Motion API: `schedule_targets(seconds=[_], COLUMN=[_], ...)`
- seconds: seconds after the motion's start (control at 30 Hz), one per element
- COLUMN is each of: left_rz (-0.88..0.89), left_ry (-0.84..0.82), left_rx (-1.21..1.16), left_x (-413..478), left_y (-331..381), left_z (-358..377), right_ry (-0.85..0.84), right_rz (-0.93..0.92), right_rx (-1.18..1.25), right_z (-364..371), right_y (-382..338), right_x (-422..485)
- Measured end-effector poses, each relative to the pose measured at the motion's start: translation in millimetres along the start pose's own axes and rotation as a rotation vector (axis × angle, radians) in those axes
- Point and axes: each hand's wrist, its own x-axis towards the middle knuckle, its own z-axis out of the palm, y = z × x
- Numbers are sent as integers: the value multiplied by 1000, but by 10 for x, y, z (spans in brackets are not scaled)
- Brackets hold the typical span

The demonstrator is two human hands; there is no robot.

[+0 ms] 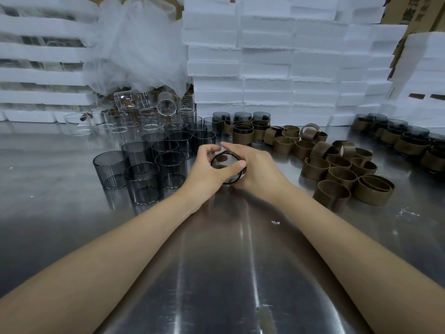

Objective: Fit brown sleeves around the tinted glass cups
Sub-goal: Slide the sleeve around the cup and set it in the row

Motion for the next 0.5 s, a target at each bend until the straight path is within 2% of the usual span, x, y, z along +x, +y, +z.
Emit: schedule_targets(seconds=[0.13,0.3,0.5], left_rz=[54,70,84], left_ry=[-31,-46,-68], left_rx=[78,130,67], left_x=[-32,-43,-43], left_y=[11,6,15], left_z=[11,13,14], right_ry=[-19,-27,-19], right_rz=[63,135,250], right_rx=[36,234,425], right_z=[-5,-21,-21], right_y=[31,39,98], right_x=[7,-19,-7])
